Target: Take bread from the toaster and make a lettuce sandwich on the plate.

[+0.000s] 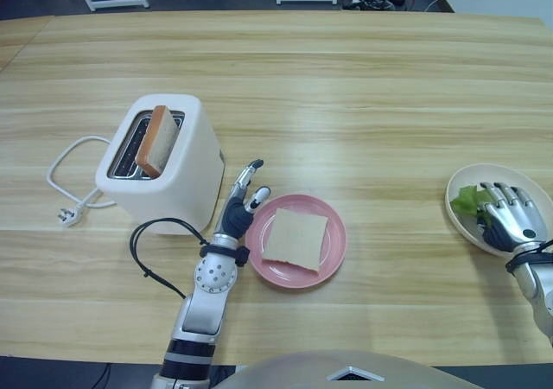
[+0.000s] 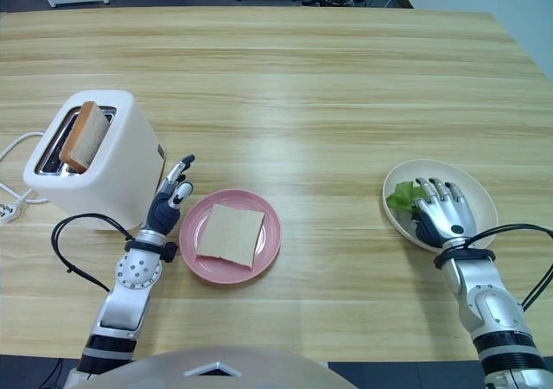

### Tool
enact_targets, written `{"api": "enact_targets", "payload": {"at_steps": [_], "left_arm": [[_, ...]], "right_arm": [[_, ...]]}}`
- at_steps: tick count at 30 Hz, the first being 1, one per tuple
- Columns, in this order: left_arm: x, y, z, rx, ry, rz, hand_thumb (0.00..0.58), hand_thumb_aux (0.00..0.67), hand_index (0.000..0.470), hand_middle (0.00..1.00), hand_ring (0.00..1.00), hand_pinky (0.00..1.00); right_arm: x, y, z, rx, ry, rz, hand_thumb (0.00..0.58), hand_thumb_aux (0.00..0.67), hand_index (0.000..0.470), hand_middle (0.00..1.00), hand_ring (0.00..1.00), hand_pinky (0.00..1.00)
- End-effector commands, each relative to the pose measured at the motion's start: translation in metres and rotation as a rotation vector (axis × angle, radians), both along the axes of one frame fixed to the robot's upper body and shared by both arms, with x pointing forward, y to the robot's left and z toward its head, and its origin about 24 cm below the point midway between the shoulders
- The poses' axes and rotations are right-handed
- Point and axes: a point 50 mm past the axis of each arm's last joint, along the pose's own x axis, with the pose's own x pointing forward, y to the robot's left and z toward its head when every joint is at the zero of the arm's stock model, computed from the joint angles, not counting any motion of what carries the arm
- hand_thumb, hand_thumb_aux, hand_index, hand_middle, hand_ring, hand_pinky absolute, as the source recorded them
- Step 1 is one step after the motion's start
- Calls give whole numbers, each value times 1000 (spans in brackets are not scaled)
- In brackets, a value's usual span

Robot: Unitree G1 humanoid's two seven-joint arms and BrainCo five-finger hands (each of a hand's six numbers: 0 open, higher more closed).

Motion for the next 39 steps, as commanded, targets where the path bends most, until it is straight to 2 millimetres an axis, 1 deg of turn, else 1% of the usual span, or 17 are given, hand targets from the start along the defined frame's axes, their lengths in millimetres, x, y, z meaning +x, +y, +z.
{"api": "enact_targets", "payload": {"at_steps": [1,3,5,7,9,11,13,15,17,19,21,23,26,29,33,36,39], "left_arm": [[0,-2,-5,-34,9,11,0,0,0,0,0,0],[2,-3,-3,-72,-13,33,0,0,0,0,0,0],[5,-3,-2,-110,-31,53,0,0,0,0,0,0],[7,-2,-2,-151,-42,77,0,0,0,0,0,0],[10,0,-4,-175,-48,94,0,0,0,0,0,0],[12,2,-5,-197,-52,113,0,0,0,0,0,0],[14,4,-7,-229,-57,132,0,0,0,0,0,0],[15,5,-6,-255,-64,145,0,0,0,0,0,0],[15,5,-7,-270,-64,149,0,0,0,0,0,0],[15,4,-7,-275,-63,147,0,0,0,0,0,0],[15,2,-8,-277,-61,143,0,0,0,0,0,0],[14,1,-8,-277,-58,142,0,0,0,0,0,0],[14,0,-9,-276,-55,141,0,0,0,0,0,0],[15,-1,-10,-274,-50,140,0,0,0,0,0,0],[15,-2,-12,-269,-46,137,0,0,0,0,0,0],[16,-3,-12,-264,-44,134,0,0,0,0,0,0],[15,-4,-14,-260,-39,131,0,0,0,0,0,0]], "right_arm": [[11,34,43,90,-249,103,580,670,470,0,0,0],[17,63,64,149,-364,198,580,670,470,0,0,0],[21,94,77,201,-418,304,580,670,470,0,0,0],[24,132,84,265,-440,435,580,670,470,0,0,0],[29,168,83,310,-429,547,580,670,470,0,0,0],[34,196,75,341,-393,621,580,670,470,0,0,0],[37,222,59,362,-331,680,580,670,470,0,0,0],[36,241,37,371,-252,721,580,670,470,0,0,0],[33,255,12,371,-161,748,580,670,470,0,0,0],[24,259,-8,362,-83,768,580,670,470,0,0,0],[14,256,-17,362,-47,770,580,670,470,0,0,0],[5,247,-18,361,-31,765,580,670,470,0,0,0],[-6,240,-15,369,-24,766,580,670,470,0,0,0],[-14,239,-10,385,-21,778,580,670,470,0,0,0],[-18,244,-7,408,-15,794,580,670,470,0,0,0],[-25,251,-17,430,36,814,580,670,470,0,0,0],[-25,254,-28,437,79,810,580,670,470,0,0,0]]}}
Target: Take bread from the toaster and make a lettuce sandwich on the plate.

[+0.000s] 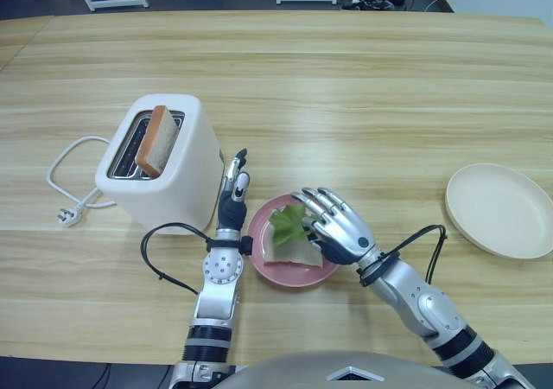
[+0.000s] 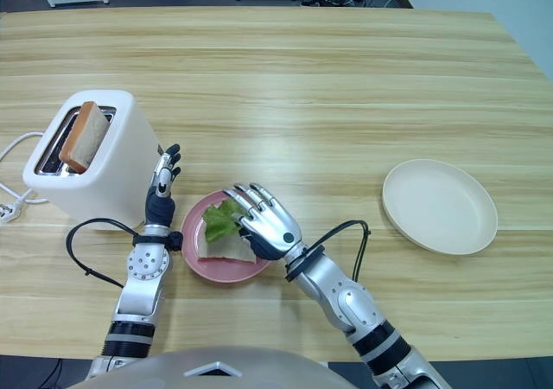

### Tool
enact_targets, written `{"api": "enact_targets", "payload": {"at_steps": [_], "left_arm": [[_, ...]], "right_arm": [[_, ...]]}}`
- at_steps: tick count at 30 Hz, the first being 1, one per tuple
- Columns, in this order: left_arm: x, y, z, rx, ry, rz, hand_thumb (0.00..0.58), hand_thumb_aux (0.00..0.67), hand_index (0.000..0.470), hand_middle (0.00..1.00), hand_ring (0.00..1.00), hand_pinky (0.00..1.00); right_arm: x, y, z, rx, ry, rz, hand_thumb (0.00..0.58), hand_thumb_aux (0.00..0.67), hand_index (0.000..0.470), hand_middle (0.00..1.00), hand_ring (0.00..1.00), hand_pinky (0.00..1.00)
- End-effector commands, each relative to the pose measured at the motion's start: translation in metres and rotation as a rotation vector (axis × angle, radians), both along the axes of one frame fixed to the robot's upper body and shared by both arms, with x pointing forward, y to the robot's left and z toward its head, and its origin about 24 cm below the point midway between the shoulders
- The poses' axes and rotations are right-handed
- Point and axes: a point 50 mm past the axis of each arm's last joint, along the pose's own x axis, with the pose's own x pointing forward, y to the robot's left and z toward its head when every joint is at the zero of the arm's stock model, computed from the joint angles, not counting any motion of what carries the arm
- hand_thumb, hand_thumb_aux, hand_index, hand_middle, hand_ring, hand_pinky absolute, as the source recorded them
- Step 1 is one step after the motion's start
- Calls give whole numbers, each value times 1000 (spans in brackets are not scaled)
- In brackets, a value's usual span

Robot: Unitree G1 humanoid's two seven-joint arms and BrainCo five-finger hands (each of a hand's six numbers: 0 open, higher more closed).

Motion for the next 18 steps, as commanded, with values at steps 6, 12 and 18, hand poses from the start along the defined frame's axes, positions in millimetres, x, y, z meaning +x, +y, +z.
{"api": "enact_targets", "payload": {"at_steps": [6,12,18], "left_arm": [[2,-5,-5,16,16,-9,0,0,0,0,0,0],[3,-7,-7,17,18,-10,0,0,0,0,0,0],[5,-7,-7,21,9,-12,0,0,0,0,0,0]], "right_arm": [[0,8,-28,-29,103,1,580,670,470,0,0,0],[-3,4,-21,3,104,1,0,0,0,0,0,0],[-3,-18,11,127,86,-64,0,0,0,0,0,0]]}}
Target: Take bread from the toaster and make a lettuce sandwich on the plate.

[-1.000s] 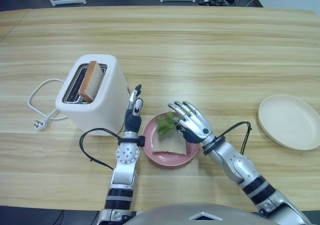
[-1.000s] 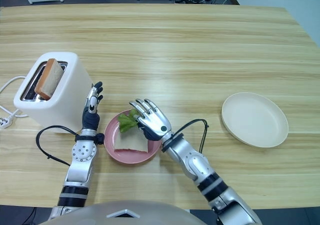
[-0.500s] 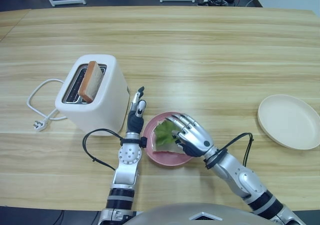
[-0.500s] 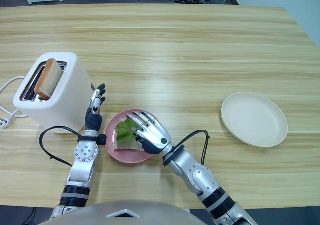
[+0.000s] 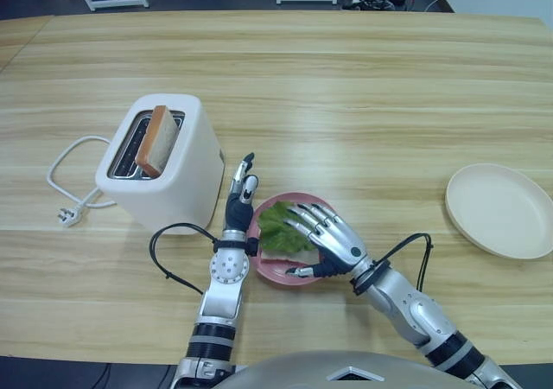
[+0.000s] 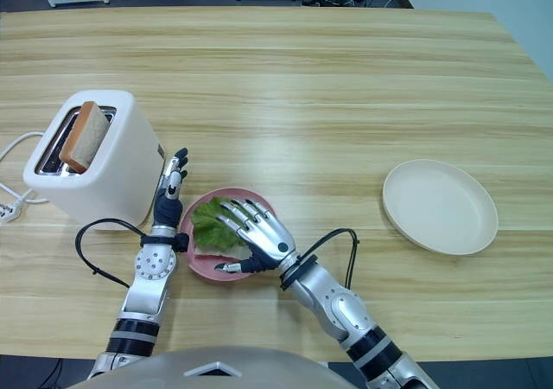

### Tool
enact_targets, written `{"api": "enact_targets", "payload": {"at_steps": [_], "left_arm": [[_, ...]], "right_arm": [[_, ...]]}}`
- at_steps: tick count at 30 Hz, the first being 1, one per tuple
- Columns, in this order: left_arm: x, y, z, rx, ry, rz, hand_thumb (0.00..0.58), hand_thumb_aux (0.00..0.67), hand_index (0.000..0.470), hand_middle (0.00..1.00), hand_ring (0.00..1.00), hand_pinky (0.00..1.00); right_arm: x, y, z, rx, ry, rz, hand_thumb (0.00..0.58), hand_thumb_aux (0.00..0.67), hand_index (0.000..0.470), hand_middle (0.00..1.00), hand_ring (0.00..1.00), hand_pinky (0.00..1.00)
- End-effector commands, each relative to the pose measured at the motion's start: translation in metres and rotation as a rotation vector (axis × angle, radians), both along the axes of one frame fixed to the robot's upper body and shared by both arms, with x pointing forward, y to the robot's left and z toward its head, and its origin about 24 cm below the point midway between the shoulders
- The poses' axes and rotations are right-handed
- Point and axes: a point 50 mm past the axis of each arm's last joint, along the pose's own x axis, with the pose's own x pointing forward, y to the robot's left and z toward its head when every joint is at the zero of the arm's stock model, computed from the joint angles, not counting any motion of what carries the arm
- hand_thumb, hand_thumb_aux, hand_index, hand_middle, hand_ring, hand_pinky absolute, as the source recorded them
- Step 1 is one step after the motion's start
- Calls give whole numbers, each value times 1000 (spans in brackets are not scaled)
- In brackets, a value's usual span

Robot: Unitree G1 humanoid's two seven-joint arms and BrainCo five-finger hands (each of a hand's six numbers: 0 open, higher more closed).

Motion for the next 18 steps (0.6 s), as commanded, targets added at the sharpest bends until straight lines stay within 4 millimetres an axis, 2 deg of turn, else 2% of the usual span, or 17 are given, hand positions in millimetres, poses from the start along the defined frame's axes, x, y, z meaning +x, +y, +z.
{"api": "enact_targets", "payload": {"at_steps": [1,4,7,10,12,13,15,18], "left_arm": [[2,0,1,25,-16,-2,0,0,0,0,0,0],[1,1,12,92,-92,8,0,0,0,0,0,0],[-7,4,48,238,-296,48,0,0,0,0,0,0],[-25,15,108,487,-610,129,0,0,0,0,0,0],[-34,30,137,645,-730,217,0,0,0,0,0,0],[-34,40,145,711,-738,269,0,0,0,0,0,0],[-28,71,154,889,-644,432,0,0,0,0,0,0],[-21,119,147,1062,-397,613,0,0,0,0,0,0]], "right_arm": [[2,-22,28,103,16,-71,0,0,0,0,0,0],[8,-44,61,245,7,-143,0,0,0,0,0,0],[23,-71,77,389,28,-255,0,0,0,0,0,0],[38,-93,68,571,131,-381,0,0,0,0,0,0],[42,-100,53,639,201,-448,0,0,0,0,0,0],[42,-101,47,651,225,-462,0,0,0,0,0,0],[40,-98,38,659,256,-465,0,0,0,0,0,0],[38,-96,34,671,270,-467,0,0,0,0,0,0]]}}
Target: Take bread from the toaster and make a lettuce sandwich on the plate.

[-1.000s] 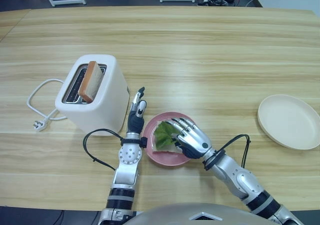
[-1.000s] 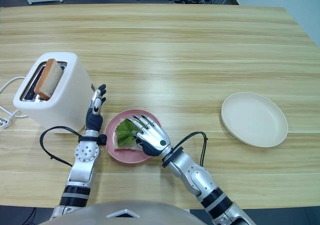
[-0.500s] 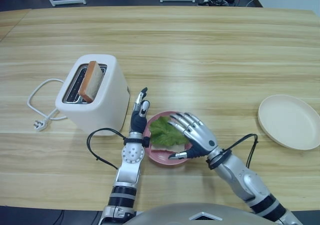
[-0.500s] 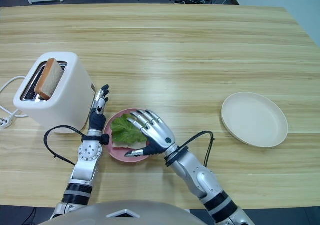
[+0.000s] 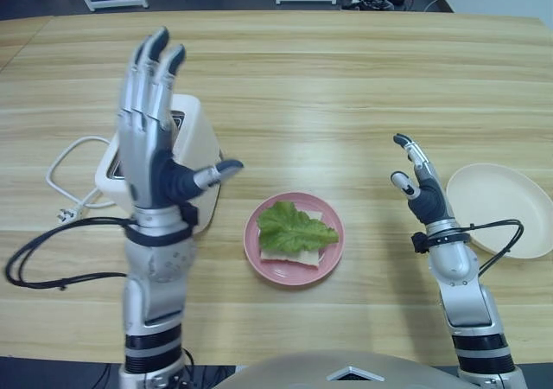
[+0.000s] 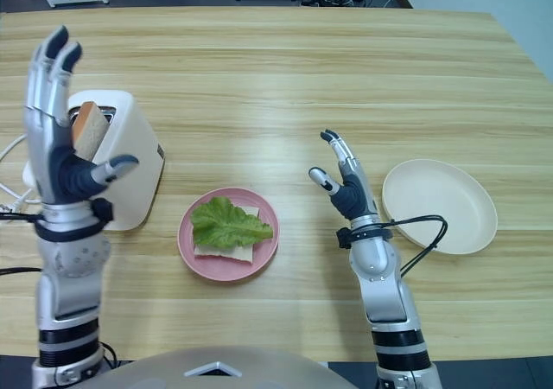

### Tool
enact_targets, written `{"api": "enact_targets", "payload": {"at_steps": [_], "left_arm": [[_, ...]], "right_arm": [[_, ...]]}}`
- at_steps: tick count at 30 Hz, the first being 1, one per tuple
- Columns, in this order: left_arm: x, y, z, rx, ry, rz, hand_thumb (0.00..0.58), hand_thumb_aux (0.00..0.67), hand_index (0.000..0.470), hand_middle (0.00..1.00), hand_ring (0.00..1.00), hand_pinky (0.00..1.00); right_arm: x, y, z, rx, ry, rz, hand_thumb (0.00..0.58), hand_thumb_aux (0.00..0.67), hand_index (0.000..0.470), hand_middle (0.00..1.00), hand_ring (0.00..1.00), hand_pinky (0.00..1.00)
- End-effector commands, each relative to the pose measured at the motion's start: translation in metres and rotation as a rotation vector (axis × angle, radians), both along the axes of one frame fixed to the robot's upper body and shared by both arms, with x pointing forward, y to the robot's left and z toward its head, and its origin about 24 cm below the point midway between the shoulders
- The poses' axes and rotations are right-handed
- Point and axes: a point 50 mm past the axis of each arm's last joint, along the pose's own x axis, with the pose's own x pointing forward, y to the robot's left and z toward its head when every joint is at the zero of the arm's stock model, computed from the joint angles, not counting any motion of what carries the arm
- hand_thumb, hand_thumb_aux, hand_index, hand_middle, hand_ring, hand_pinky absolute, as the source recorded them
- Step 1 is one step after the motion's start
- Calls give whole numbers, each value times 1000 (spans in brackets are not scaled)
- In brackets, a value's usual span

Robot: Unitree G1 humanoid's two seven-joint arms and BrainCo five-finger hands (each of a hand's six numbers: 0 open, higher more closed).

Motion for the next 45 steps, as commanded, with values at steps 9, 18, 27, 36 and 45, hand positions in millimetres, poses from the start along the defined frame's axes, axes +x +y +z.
{"api": "enact_targets", "payload": {"at_steps": [9,18,27,36,45], "left_arm": [[19,77,-68,47,627,462,0,0,0,0,0,0],[19,70,-66,6,604,425,580,670,470,1000,1000,1000],[10,48,-19,67,128,338,580,670,470,1000,1000,1000],[-15,-2,29,-252,-289,-278,580,670,470,1000,1000,1000],[32,-40,-48,-630,661,-911,580,670,470,1000,1000,1000]], "right_arm": [[-3,0,-14,1,42,-18,0,0,0,0,0,0],[-4,-2,-19,-8,62,-29,0,0,0,0,0,0],[-4,-1,-22,-11,75,-30,0,0,0,0,0,0],[-2,-4,-30,-4,102,-50,0,0,0,0,0,0],[4,-12,-41,12,140,-77,0,0,0,0,0,0]]}}
